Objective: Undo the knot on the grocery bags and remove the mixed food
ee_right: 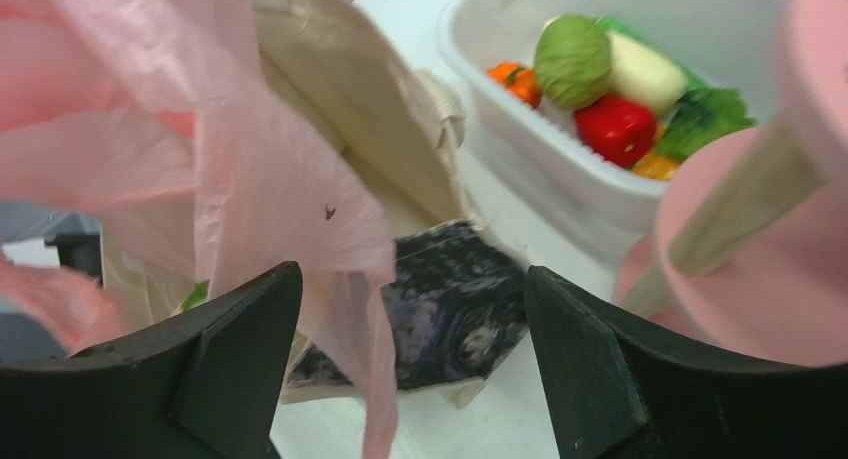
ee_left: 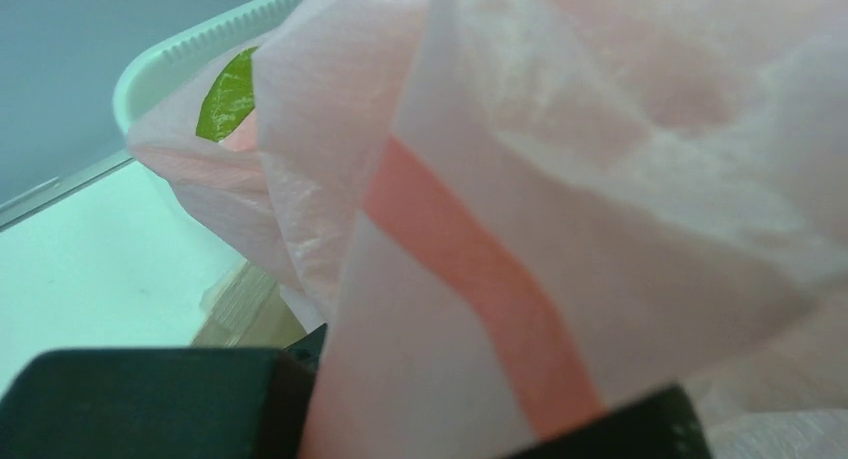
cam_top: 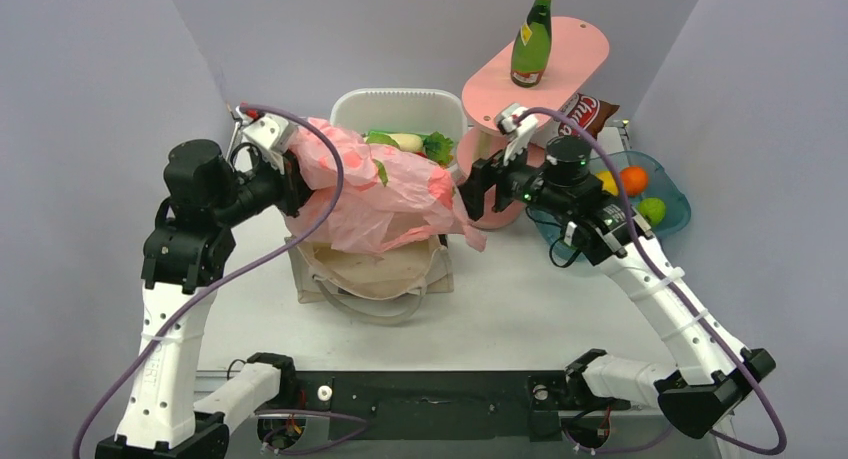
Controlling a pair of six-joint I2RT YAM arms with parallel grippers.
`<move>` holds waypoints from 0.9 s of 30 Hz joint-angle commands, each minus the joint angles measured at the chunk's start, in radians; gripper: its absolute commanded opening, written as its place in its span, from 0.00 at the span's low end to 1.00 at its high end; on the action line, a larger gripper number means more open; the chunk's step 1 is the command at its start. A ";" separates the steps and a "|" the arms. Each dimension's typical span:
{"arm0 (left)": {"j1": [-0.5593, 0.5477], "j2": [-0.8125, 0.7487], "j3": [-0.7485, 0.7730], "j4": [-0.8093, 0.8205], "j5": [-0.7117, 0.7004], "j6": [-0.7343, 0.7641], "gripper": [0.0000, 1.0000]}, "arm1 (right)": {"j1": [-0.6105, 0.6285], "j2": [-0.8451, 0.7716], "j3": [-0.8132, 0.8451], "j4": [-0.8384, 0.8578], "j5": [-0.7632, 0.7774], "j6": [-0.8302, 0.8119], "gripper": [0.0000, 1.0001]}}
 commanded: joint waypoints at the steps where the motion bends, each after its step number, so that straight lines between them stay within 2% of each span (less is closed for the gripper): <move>1: 0.002 -0.062 -0.106 0.009 -0.188 0.136 0.00 | 0.071 0.005 -0.002 0.010 0.051 -0.029 0.77; 5: -0.031 -0.076 -0.223 -0.031 -0.261 0.291 0.00 | 0.073 0.029 0.034 -0.027 0.040 -0.055 0.79; 7: -0.108 -0.078 -0.279 -0.029 -0.336 0.322 0.00 | 0.068 0.026 0.046 -0.030 0.021 -0.065 0.80; 12: -0.391 -0.059 -0.394 0.021 -0.586 0.420 0.00 | 0.028 0.019 0.070 -0.020 -0.008 -0.062 0.82; 14: -0.451 -0.022 -0.416 0.026 -0.650 0.464 0.00 | -0.003 0.027 0.086 -0.021 -0.014 -0.052 0.82; 19: -0.477 0.117 -0.438 0.004 -0.702 0.549 0.00 | -0.094 0.046 0.122 -0.031 -0.030 -0.020 0.82; 27: -0.480 0.342 -0.510 -0.002 -0.760 0.646 0.00 | -0.107 0.025 0.106 -0.047 -0.033 -0.028 0.82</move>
